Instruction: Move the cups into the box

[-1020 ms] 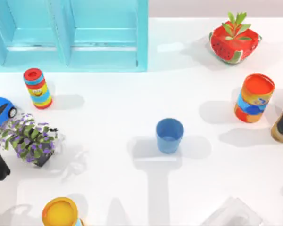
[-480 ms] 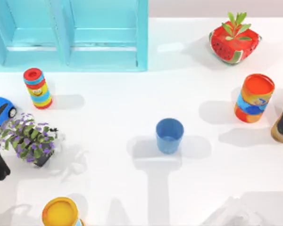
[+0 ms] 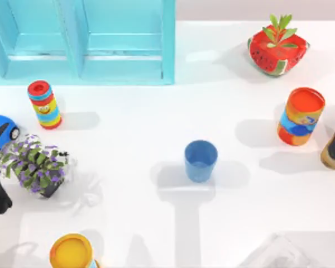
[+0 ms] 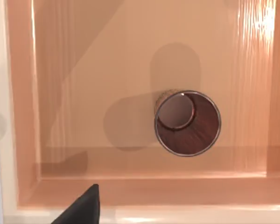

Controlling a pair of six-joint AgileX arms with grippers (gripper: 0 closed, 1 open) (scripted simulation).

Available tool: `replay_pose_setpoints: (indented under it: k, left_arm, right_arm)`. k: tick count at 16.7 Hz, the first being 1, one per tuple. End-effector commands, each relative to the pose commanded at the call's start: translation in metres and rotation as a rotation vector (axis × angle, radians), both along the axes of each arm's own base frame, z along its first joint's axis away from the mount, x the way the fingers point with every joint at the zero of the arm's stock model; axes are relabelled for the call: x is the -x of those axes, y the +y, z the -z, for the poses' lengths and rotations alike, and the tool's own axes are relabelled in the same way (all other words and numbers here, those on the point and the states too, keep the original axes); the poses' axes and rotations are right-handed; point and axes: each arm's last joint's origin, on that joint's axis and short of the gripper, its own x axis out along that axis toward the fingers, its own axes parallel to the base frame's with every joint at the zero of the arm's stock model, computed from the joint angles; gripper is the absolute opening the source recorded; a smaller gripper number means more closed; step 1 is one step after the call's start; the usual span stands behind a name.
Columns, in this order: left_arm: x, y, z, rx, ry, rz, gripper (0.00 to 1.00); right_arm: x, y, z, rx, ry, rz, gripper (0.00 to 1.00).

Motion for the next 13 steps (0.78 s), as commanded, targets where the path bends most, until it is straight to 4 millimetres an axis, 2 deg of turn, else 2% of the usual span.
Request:
replay_pose_setpoints:
  k: [3,5,7,8,10,13]
  left_arm:
    - [0.000,0.000,0.000,0.000,0.000,0.000,1.00]
    - [0.000,0.000,0.000,0.000,0.000,0.000,1.00]
    - [0.000,0.000,0.000,0.000,0.000,0.000,1.00]
    - [0.000,0.000,0.000,0.000,0.000,0.000,1.00]
    - [0.000,0.000,0.000,0.000,0.000,0.000,1.00]
    - [0.000,0.000,0.000,0.000,0.000,0.000,1.00]
  right_arm:
    - [-0.017,0.006,-0.002,-0.011,0.006,-0.008,1.00]
    - [-0.043,0.017,-0.002,-0.028,0.020,-0.017,1.00]
    - [-0.077,0.039,0.002,-0.052,0.049,-0.027,1.00]
    - [-0.094,0.056,0.004,-0.063,0.065,-0.033,1.00]
    - [-0.122,0.103,0.010,-0.080,0.095,-0.048,1.00]
    - [-0.144,0.173,0.018,-0.084,0.142,-0.071,1.00]
